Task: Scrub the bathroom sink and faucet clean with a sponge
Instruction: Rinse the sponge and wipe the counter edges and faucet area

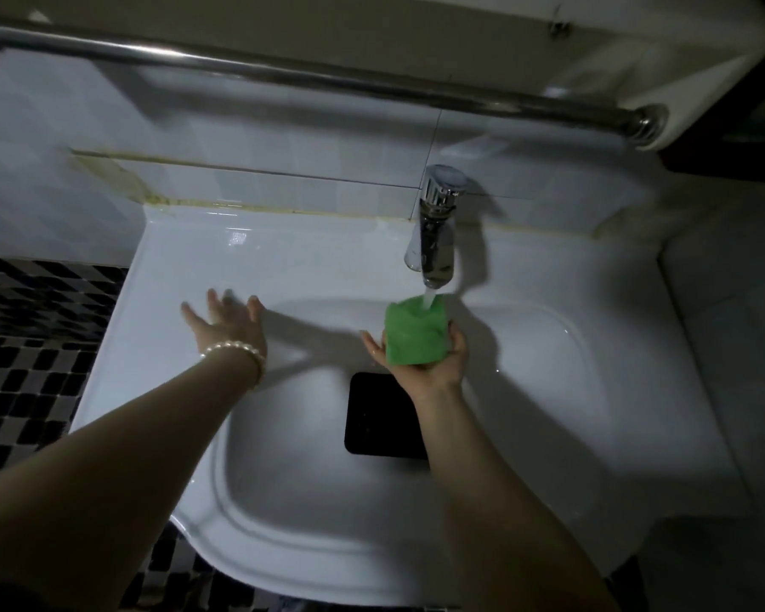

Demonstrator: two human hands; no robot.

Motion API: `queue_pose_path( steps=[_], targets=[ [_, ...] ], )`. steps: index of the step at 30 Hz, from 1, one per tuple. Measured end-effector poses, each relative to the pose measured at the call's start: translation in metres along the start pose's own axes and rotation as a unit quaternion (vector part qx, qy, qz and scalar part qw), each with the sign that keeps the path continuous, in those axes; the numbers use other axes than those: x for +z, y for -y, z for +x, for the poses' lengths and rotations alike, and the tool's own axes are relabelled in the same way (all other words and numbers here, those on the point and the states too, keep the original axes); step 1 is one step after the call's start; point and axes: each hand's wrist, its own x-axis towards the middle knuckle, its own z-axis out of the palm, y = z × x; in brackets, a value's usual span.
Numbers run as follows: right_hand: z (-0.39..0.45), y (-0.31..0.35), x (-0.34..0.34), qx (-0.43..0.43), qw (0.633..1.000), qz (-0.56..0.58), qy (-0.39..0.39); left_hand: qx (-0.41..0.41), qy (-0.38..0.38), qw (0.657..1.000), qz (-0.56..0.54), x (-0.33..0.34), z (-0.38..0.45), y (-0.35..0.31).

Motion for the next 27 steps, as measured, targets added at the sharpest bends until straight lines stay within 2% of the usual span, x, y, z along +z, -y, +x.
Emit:
queue_pose_path(
  steps=[2, 3, 5, 8, 10, 12, 15, 17, 19, 21, 25, 27],
  targets=[
    [-0.007, 0.000, 0.005, 0.029, 0.998, 0.016, 0.046, 0.047, -0.055, 0.997, 0.035, 0.005, -0.008, -0.027],
    [-0.010, 0.001, 0.007, 0.041, 0.997, 0.016, 0.060, 0.070, -0.071, 0.995, 0.001, 0.010, -0.013, -0.042],
    [-0.015, 0.004, 0.008, 0.072, 0.995, -0.012, 0.065, 0.086, -0.078, 0.984, -0.136, 0.025, -0.022, -0.073],
    [-0.021, 0.012, 0.006, 0.097, 0.991, -0.089, 0.035, 0.029, 0.029, 0.943, -0.330, 0.048, -0.029, -0.117],
    [-0.025, 0.019, -0.001, 0.091, 0.987, -0.129, 0.005, 0.017, 0.122, 0.908, -0.400, 0.060, -0.031, -0.139],
    [-0.029, 0.027, -0.010, 0.079, 0.985, -0.149, -0.020, 0.031, 0.171, 0.890, -0.421, 0.068, -0.033, -0.152],
    [-0.034, 0.046, -0.021, 0.059, 0.982, -0.172, -0.046, 0.022, 0.181, 0.880, -0.439, 0.076, -0.038, -0.161],
    [-0.035, 0.060, -0.028, 0.027, 0.980, -0.183, -0.071, -0.013, 0.133, 0.888, -0.441, 0.080, -0.043, -0.159],
    [-0.035, 0.072, -0.039, -0.019, 0.973, -0.195, -0.124, -0.068, 0.059, 0.915, -0.394, 0.083, -0.044, -0.151],
    [-0.036, 0.080, -0.053, -0.056, 0.967, -0.192, -0.160, -0.095, 0.041, 0.926, -0.364, 0.089, -0.040, -0.142],
    [-0.043, 0.079, -0.077, -0.074, 0.959, -0.203, -0.184, 0.008, 0.135, 0.914, -0.381, 0.091, -0.028, -0.141],
    [-0.046, 0.077, -0.084, -0.074, 0.948, -0.222, -0.215, 0.024, 0.141, 0.892, -0.428, 0.083, -0.033, -0.146]
  ],
)
